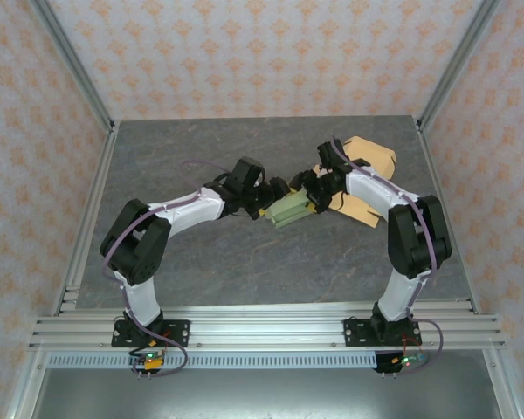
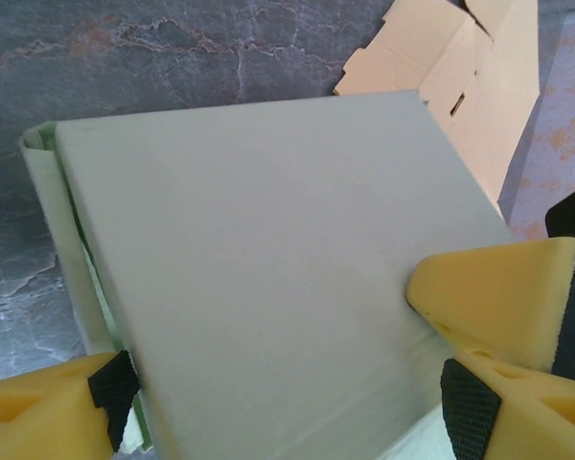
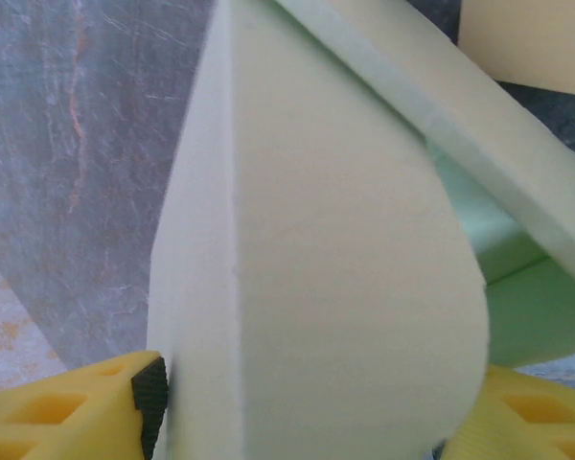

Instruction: Fold the paper box

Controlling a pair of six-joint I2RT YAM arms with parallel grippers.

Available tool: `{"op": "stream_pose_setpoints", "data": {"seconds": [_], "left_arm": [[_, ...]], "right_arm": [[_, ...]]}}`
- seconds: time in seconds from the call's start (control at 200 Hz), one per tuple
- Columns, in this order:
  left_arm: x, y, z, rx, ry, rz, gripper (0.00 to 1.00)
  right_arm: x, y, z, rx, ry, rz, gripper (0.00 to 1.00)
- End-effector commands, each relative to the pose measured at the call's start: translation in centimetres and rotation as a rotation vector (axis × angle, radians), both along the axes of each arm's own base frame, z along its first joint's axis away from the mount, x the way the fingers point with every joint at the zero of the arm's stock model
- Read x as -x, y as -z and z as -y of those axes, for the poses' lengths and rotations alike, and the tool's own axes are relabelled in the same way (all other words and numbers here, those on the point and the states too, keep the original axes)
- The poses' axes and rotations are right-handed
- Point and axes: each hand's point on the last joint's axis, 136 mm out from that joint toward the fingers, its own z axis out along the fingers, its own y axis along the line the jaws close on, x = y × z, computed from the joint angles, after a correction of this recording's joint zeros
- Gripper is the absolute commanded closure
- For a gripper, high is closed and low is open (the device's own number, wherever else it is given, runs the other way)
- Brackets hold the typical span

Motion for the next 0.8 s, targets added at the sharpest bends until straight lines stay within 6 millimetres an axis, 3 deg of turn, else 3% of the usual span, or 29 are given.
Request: {"op": "stream_pose_setpoints", "data": {"seconds": [0.0,0.42,0.521,0.621,0.671,0.796], "left_arm": [[0.7,0.0,0.9,-0.015,0.088,0.033,0.14],[1.0,-0.5,0.7,-0.107,0.201,0.071,0.13],[1.2,-0.8,-0.2,-0.168,0.226,0.095,0.13],[1.8,-1.0,-1.2,-0.236,0.266,0.118,0.13],[2.0,-0.8,-1.6,-0.268,0.280,0.124,0.13],[1.9,-0.6,-2.1,-0.276,0.268,0.151,0.13]], "right_arm": [[2.0,-1.1,0.1,-0.016,-0.045,-0.008,0.25],[2.9,-5.6,3.5,-0.010,-0.010,0.059,0.16],[4.3,-6.9,3.7,-0.003,-0.056,0.068,0.18],[4.7,-7.0,5.7,0.123,-0.073,0.116,0.22],[4.7,-6.6,6.7,0.197,-0.085,0.118,0.29],[4.6,-5.7,5.7,0.231,-0.163,0.123,0.33]]}}
